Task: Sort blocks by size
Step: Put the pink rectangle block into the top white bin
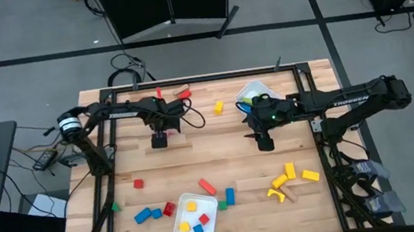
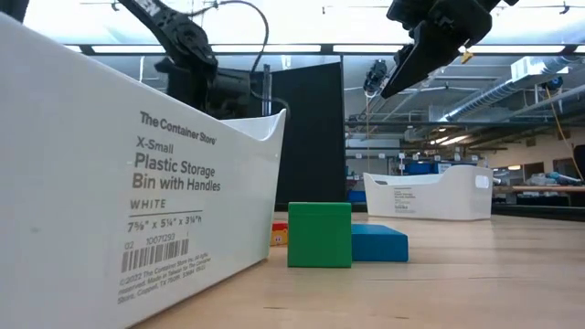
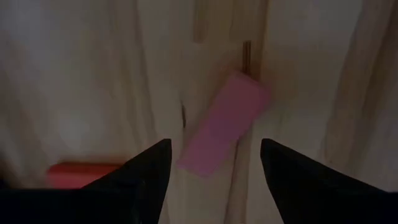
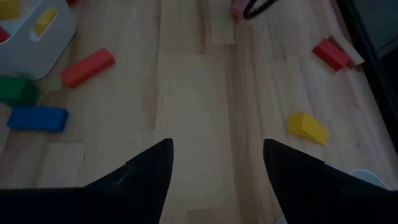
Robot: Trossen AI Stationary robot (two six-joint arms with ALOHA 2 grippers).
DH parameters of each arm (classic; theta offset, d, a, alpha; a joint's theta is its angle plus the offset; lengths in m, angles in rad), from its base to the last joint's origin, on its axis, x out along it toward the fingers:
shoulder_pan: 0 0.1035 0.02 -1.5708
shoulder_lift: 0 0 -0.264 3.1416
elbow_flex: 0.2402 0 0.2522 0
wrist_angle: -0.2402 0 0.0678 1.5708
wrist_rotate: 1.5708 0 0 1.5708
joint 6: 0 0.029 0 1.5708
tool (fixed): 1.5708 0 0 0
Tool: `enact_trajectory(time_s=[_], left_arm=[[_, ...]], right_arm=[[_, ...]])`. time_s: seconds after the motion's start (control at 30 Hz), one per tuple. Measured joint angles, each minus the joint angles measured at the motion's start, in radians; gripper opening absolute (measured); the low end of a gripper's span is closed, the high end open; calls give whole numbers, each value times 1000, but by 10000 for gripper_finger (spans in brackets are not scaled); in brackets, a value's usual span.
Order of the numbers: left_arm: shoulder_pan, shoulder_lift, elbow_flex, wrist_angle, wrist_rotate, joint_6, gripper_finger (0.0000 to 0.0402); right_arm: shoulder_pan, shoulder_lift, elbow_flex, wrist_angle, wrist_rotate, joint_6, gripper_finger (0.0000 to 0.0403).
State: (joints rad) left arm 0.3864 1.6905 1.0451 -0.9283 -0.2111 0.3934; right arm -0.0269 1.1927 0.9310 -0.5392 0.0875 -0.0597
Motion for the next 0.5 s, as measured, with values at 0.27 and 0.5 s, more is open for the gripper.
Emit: enact_trajectory(time_s=[0.27,0.5], left_arm=[[20,96,0,21,24,37,255],[19,146,5,21,33,53,222]], right_arm=[[0,0,0,0,2,-3,251],[0,0,0,0,2,-3,248]])
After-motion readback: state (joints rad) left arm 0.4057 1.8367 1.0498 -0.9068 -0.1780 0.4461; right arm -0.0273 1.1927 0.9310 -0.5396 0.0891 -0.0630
